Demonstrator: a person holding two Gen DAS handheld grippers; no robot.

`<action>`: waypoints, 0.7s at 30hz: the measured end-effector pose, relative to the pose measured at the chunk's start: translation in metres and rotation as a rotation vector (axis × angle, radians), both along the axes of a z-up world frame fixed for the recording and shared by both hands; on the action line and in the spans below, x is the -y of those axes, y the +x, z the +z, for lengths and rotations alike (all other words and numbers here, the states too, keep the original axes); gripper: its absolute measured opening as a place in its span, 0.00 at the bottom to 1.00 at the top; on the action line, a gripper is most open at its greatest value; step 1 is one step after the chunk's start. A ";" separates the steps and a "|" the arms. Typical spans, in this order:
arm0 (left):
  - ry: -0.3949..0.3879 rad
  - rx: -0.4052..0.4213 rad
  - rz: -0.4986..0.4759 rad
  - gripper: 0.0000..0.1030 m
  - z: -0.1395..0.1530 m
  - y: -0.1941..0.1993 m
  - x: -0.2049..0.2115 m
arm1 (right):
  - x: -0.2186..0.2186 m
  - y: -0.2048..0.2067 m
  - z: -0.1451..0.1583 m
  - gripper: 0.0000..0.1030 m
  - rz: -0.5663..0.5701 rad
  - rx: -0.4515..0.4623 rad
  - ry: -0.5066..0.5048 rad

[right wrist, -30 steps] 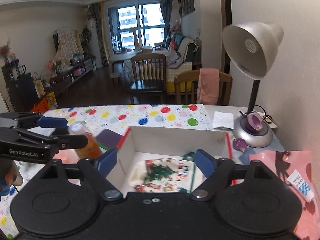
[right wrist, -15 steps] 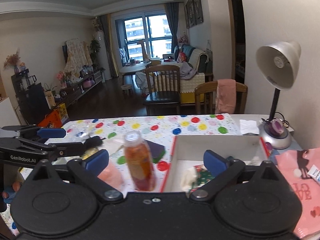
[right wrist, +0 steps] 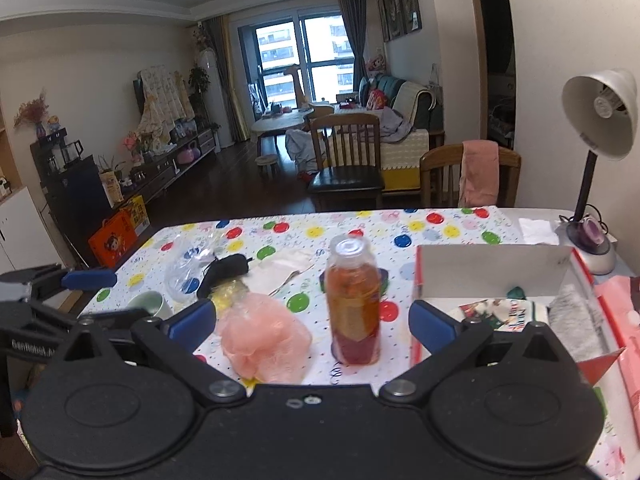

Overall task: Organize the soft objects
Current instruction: 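Open both grippers to release the items and withdraw from the box, then grasp the panda snack bag with the left gripper while the right grasps the pink puff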

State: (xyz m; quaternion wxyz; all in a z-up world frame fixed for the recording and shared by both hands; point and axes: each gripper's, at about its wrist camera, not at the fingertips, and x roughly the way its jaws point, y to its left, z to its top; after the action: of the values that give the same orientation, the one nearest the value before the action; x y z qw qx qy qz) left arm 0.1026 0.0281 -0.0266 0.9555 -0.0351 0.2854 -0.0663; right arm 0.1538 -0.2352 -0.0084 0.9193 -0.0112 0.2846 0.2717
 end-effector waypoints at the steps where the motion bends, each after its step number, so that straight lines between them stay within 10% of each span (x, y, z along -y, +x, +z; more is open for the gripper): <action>1: -0.002 -0.011 0.006 1.00 -0.005 -0.001 -0.004 | -0.005 0.000 -0.002 1.00 0.002 -0.002 -0.004; 15: 0.058 -0.071 0.099 1.00 -0.076 -0.012 0.000 | -0.094 0.028 -0.049 1.00 0.098 -0.065 -0.091; 21: -0.031 -0.189 0.191 1.00 -0.112 -0.004 0.002 | -0.126 0.048 -0.075 1.00 0.152 -0.110 -0.146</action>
State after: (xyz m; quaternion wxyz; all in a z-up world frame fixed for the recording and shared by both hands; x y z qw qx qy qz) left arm 0.0985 0.0264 -0.1391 0.9256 -0.0828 0.3686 0.0244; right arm 0.2021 -0.1092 -0.0833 0.8758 -0.0846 0.3520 0.3194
